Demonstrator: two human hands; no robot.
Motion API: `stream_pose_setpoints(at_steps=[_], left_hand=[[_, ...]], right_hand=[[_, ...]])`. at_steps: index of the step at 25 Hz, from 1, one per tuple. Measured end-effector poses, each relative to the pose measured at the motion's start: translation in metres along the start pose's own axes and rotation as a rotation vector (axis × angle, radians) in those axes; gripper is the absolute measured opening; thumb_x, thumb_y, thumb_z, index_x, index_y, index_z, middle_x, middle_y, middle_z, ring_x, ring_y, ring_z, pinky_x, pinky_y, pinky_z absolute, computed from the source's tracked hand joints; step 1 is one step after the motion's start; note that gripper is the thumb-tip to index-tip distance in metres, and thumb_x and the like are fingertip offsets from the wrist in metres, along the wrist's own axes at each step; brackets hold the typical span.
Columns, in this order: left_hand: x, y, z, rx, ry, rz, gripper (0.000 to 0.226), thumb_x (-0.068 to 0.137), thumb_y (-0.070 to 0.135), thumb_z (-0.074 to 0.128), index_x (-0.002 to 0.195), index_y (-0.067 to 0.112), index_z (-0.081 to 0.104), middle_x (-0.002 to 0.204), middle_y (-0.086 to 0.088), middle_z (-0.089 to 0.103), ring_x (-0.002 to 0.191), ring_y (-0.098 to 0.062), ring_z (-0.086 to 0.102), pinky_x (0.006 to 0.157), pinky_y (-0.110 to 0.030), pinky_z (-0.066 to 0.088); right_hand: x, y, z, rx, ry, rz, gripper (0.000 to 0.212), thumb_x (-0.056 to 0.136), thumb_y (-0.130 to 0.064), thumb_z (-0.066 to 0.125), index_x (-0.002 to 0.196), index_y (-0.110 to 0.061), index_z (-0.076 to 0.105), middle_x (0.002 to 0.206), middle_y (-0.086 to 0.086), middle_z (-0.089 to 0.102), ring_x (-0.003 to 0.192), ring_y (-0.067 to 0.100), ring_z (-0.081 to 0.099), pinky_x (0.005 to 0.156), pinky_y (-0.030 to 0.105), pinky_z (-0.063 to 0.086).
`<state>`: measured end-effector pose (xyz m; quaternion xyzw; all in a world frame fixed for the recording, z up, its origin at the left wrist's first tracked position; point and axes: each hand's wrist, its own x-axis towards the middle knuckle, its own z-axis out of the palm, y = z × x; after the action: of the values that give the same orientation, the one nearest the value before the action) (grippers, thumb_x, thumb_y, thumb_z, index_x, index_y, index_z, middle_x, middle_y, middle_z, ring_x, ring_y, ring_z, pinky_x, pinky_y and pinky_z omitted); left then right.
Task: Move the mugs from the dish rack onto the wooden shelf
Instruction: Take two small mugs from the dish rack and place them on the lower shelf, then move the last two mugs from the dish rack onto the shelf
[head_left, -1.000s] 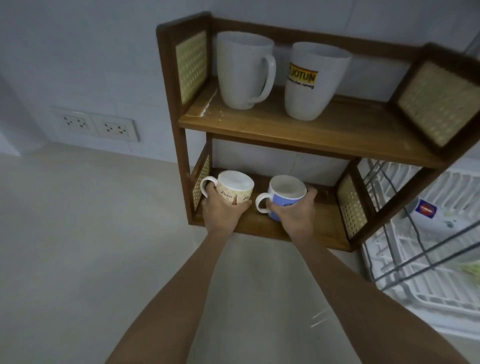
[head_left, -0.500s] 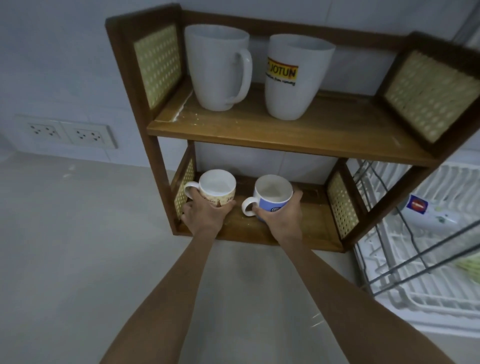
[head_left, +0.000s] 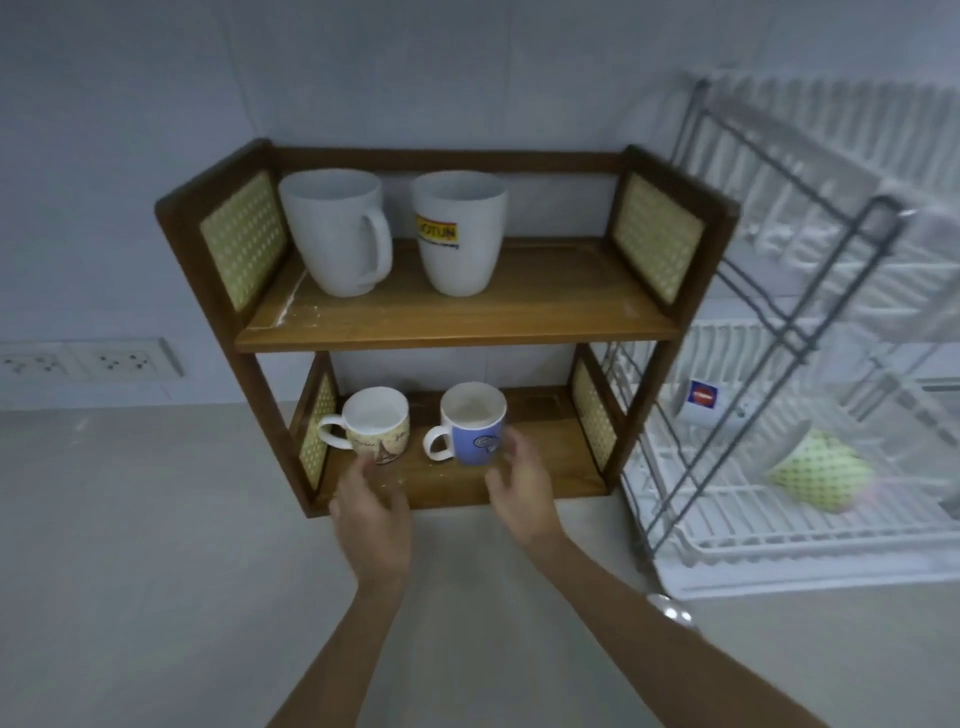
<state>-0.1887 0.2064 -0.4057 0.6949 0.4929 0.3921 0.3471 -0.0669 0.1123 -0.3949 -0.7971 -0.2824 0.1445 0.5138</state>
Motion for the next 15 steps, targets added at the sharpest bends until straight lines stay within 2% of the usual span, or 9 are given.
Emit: stream_pose_setpoints(at_steps=[2, 4, 5, 7, 12, 14, 15], left_hand=[[-0.033, 0.017, -0.006, -0.096, -0.065, 0.143, 0.04, 0.084, -0.005, 0.059, 0.122, 0.006, 0.057, 0.118, -0.009, 0.062, 0.11, -0.029, 0.054, 0.092, -0.04, 0.046], [-0.062, 0.035, -0.002, -0.109, -0.143, 0.272, 0.035, 0.085, -0.004, 0.059, 0.116, 0.011, 0.059, 0.111, 0.001, 0.06, 0.106, -0.021, 0.054, 0.088, -0.031, 0.044], [-0.075, 0.044, 0.001, -0.117, -0.192, 0.329, 0.033, 0.085, -0.003, 0.058, 0.114, 0.014, 0.06, 0.108, 0.006, 0.057, 0.105, -0.017, 0.054, 0.087, -0.03, 0.044], [-0.101, 0.068, 0.011, -0.149, -0.301, 0.468, 0.03, 0.086, -0.001, 0.057, 0.11, 0.016, 0.061, 0.106, 0.011, 0.056, 0.104, -0.01, 0.053, 0.088, -0.029, 0.047], [-0.155, 0.136, 0.052, -0.231, -0.55, 0.998, 0.024, 0.083, -0.006, 0.055, 0.1, 0.008, 0.065, 0.1, -0.004, 0.065, 0.097, -0.011, 0.056, 0.088, -0.016, 0.042], [-0.171, 0.161, 0.077, -0.275, -0.669, 1.022, 0.022, 0.086, -0.003, 0.054, 0.1, 0.01, 0.064, 0.097, -0.002, 0.065, 0.094, -0.009, 0.059, 0.086, -0.014, 0.045], [-0.178, 0.175, 0.091, -0.299, -0.719, 0.937, 0.021, 0.088, 0.001, 0.053, 0.101, 0.013, 0.063, 0.097, 0.002, 0.065, 0.092, -0.005, 0.059, 0.084, -0.013, 0.046]], right_hand=[[-0.044, 0.002, -0.028, 0.029, 0.003, -0.071, 0.048, 0.086, 0.0, 0.051, 0.132, -0.011, 0.046, 0.129, 0.006, 0.053, 0.123, 0.015, 0.051, 0.099, 0.029, 0.045], [-0.078, 0.008, -0.063, 0.025, 0.08, -0.13, 0.042, 0.082, -0.003, 0.049, 0.122, -0.012, 0.054, 0.116, 0.001, 0.059, 0.11, 0.003, 0.057, 0.089, 0.015, 0.047], [-0.089, 0.011, -0.083, 0.011, 0.133, -0.15, 0.04, 0.079, -0.005, 0.048, 0.117, -0.012, 0.058, 0.109, 0.0, 0.06, 0.102, -0.001, 0.059, 0.084, 0.008, 0.044], [-0.103, 0.017, -0.128, -0.036, 0.235, -0.181, 0.036, 0.077, -0.006, 0.046, 0.109, -0.01, 0.062, 0.102, -0.001, 0.063, 0.091, 0.0, 0.06, 0.077, 0.003, 0.042], [-0.093, 0.043, -0.235, -0.241, 0.437, -0.233, 0.024, 0.081, 0.005, 0.055, 0.099, -0.008, 0.064, 0.094, -0.001, 0.065, 0.086, 0.016, 0.062, 0.067, 0.005, 0.04], [-0.075, 0.058, -0.272, -0.387, 0.428, -0.197, 0.023, 0.081, 0.001, 0.06, 0.102, -0.007, 0.064, 0.101, 0.006, 0.066, 0.094, 0.025, 0.061, 0.075, 0.017, 0.04], [-0.064, 0.065, -0.288, -0.477, 0.403, -0.161, 0.026, 0.08, -0.003, 0.063, 0.106, -0.007, 0.063, 0.107, 0.009, 0.065, 0.101, 0.03, 0.058, 0.081, 0.025, 0.041]])
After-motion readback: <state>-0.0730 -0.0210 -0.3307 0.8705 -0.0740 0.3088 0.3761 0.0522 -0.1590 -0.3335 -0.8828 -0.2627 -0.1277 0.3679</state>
